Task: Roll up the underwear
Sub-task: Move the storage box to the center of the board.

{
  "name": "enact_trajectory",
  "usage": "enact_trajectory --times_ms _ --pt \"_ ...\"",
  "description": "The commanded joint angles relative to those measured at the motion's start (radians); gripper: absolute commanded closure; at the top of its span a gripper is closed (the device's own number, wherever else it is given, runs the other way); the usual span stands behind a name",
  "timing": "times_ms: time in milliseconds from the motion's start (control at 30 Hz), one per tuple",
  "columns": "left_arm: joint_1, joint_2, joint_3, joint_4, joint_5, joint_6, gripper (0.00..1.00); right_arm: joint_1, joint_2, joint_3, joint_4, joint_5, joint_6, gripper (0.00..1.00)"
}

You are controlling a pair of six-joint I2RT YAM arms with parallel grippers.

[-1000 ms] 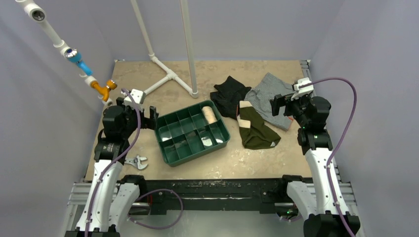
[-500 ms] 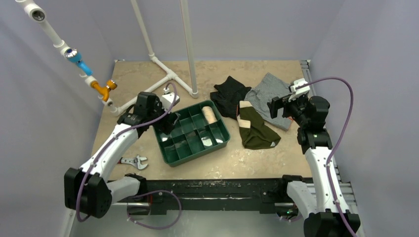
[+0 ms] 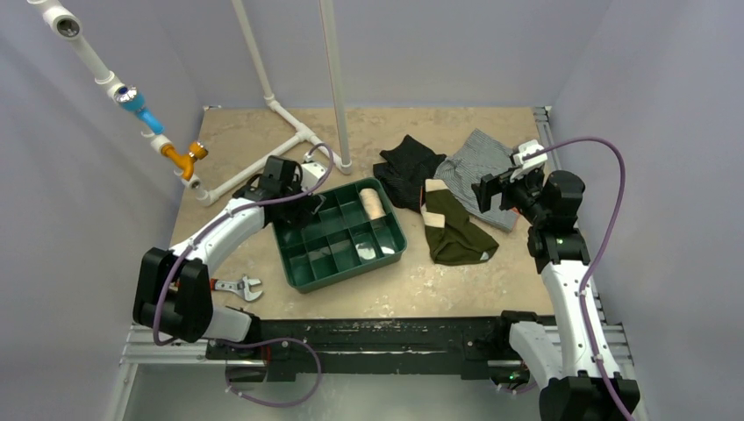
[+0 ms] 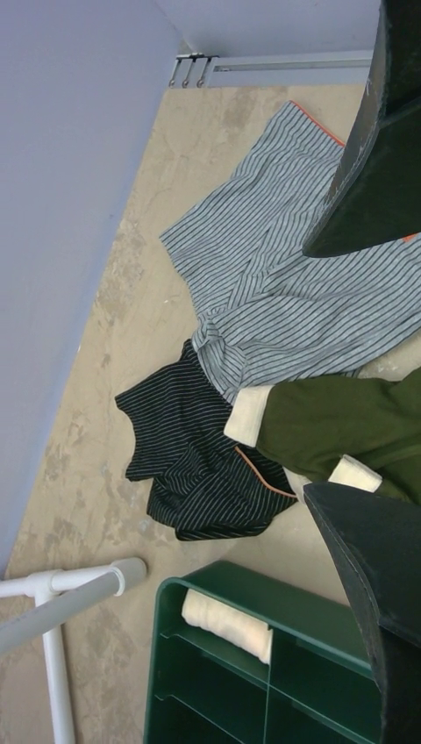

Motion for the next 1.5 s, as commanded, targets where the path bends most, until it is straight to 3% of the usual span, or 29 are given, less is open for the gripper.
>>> enact_trajectory --times_ms 0,200,367,500,767,1100,1267,1467 --pt "-0.001 0.039 0.048 0.087 -0.062 0.028 0.17 0.005 -0.001 -0.005 0.007 -0.023 -0.021 0.01" --pt "0.0 0.099 0.064 0.141 -0.115 0.078 0.17 0.004 0.006 -0.004 0.006 -0.029 -0.026 0.01" --pt "0.009 0.21 0.116 0.122 -0.192 0.166 0.34 0.005 0.012 -0.002 -0.001 -0.031 -0.03 0.01" --pt "0.058 0.26 0.158 0.092 -0.237 0.24 0.39 0.005 0.01 -0.003 -0.003 -0.031 -0.034 0.01" --pt "0.23 0.308 0.234 0.095 -0.278 0.438 0.42 0.004 0.023 -0.001 -0.007 -0.029 -0.037 0.01" --pt "0.352 0.456 0.332 0.339 -0.395 0.69 0.4 0.005 0.053 -0.006 -0.008 -0.022 -0.041 0.01" --pt "0.372 0.445 0.383 0.329 -0.372 0.605 0.29 0.005 0.089 0.0 -0.023 -0.018 -0.086 0.01" --pt "0.372 0.266 0.383 0.083 -0.155 0.306 0.15 0.052 0.191 0.065 -0.16 0.022 -0.251 0.01"
